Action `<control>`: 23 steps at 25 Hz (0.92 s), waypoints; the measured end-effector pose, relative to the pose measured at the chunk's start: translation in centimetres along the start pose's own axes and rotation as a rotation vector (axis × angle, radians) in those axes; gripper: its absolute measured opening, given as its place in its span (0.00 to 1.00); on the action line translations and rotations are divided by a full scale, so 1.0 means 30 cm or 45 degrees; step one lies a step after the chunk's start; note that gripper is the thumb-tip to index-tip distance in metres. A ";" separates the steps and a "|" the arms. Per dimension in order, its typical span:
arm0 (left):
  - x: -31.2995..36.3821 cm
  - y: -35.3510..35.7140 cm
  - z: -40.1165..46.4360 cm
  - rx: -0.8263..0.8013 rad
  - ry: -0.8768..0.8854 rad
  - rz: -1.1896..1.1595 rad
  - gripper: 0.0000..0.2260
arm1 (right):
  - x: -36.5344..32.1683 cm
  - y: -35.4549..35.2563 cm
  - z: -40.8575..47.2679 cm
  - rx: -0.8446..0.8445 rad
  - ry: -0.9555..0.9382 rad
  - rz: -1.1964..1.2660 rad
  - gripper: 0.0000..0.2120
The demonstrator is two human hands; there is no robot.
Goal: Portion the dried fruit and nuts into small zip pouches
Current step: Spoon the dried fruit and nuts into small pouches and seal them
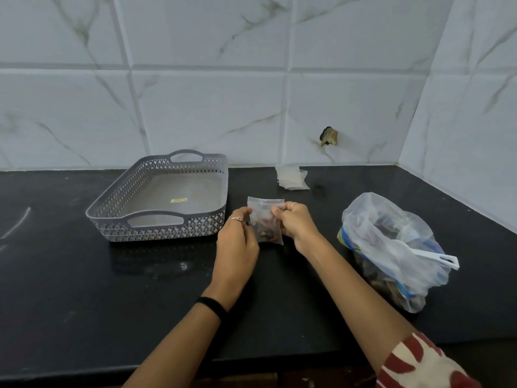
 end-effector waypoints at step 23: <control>-0.095 0.074 0.115 -0.164 0.038 0.270 0.09 | -0.180 -0.018 0.432 0.333 -0.507 -1.472 0.19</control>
Point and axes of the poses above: each hand's wrist, its own z-axis towards the middle knuckle, its own y-axis out of the palm, x = y × z, the point moved 8 cm from there along z, towards the middle knuckle, and after that the axes turned 2 degrees about z, right-handed, at the moved point
